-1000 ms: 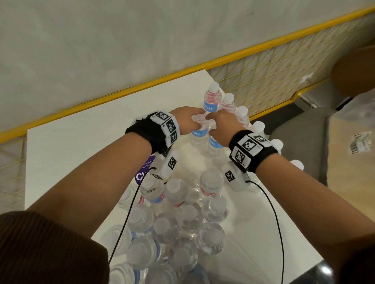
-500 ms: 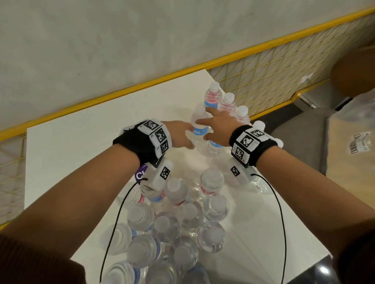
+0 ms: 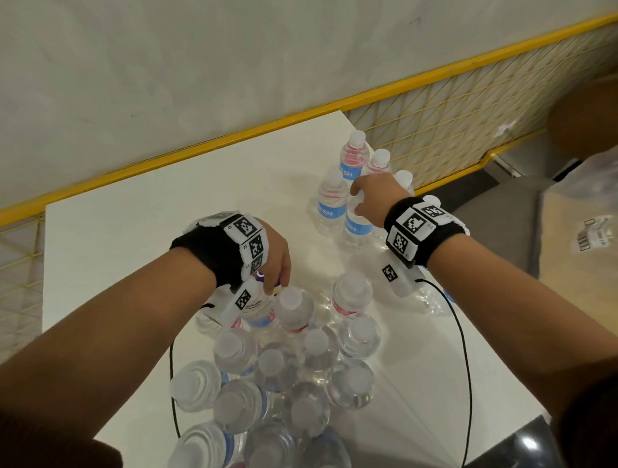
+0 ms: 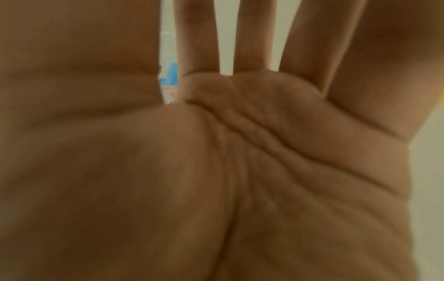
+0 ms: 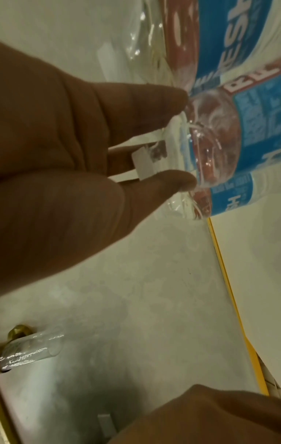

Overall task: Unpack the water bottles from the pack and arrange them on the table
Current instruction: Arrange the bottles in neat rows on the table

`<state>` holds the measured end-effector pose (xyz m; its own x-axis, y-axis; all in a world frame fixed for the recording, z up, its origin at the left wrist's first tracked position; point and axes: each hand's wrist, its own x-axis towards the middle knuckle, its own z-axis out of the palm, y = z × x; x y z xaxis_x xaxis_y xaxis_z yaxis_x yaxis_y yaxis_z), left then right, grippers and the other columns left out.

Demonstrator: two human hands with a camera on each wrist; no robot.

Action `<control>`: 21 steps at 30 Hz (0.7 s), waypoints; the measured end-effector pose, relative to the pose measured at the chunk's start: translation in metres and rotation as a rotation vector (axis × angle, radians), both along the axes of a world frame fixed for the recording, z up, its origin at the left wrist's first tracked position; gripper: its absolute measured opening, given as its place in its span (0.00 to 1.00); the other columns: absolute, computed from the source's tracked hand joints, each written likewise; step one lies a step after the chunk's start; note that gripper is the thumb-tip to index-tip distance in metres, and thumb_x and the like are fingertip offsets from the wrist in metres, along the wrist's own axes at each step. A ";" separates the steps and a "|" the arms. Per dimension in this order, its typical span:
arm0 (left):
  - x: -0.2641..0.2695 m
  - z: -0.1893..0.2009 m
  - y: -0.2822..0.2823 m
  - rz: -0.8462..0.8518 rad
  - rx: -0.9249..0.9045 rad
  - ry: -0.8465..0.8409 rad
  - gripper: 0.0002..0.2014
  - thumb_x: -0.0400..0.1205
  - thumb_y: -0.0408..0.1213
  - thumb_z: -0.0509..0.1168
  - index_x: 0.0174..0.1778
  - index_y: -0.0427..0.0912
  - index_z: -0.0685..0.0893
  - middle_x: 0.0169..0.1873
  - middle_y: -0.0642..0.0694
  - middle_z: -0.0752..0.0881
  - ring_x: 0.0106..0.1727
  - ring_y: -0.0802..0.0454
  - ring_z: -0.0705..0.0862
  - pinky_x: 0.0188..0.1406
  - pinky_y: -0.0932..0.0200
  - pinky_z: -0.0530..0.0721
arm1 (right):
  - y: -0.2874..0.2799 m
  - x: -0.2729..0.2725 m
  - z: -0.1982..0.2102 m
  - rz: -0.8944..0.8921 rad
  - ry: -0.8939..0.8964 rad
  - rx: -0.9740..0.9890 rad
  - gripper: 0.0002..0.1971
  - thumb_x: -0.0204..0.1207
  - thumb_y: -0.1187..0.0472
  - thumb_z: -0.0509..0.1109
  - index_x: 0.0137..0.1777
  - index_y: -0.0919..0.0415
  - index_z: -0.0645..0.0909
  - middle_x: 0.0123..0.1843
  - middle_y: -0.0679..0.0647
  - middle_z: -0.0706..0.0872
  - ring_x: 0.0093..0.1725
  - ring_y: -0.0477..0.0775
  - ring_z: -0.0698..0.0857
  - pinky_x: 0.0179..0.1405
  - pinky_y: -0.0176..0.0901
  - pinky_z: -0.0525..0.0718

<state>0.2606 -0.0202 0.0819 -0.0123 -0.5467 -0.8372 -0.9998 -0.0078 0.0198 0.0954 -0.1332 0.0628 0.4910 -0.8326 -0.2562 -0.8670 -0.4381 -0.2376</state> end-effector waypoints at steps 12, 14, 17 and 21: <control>0.006 -0.004 0.009 -0.007 0.040 0.032 0.20 0.73 0.45 0.75 0.62 0.49 0.86 0.54 0.55 0.86 0.54 0.55 0.83 0.47 0.64 0.82 | -0.020 0.053 0.017 0.123 0.097 -0.072 0.21 0.80 0.67 0.60 0.72 0.57 0.73 0.70 0.58 0.78 0.69 0.61 0.77 0.70 0.53 0.74; 0.006 -0.004 0.009 -0.006 0.040 0.027 0.20 0.73 0.46 0.75 0.62 0.50 0.86 0.56 0.55 0.86 0.55 0.55 0.84 0.47 0.64 0.80 | -0.024 0.057 0.020 0.118 0.106 -0.119 0.20 0.79 0.66 0.62 0.71 0.59 0.75 0.70 0.58 0.78 0.69 0.60 0.76 0.71 0.50 0.73; 0.008 -0.001 0.010 -0.018 0.028 0.025 0.21 0.73 0.47 0.74 0.63 0.52 0.85 0.54 0.54 0.86 0.50 0.56 0.82 0.37 0.66 0.77 | -0.030 0.061 0.023 0.093 0.092 -0.144 0.19 0.80 0.66 0.63 0.71 0.59 0.76 0.72 0.58 0.76 0.70 0.59 0.75 0.70 0.47 0.75; 0.007 -0.001 0.010 -0.046 0.011 0.024 0.21 0.73 0.47 0.74 0.63 0.52 0.85 0.52 0.56 0.85 0.49 0.58 0.80 0.32 0.68 0.73 | -0.041 0.069 0.021 0.026 0.088 -0.123 0.20 0.79 0.64 0.66 0.71 0.55 0.77 0.71 0.57 0.75 0.73 0.58 0.71 0.70 0.51 0.75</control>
<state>0.2679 -0.0101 0.0804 -0.0575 -0.5355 -0.8426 -0.9983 0.0376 0.0442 0.1644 -0.1746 0.0838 0.4930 -0.8476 -0.1962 -0.8700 -0.4820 -0.1038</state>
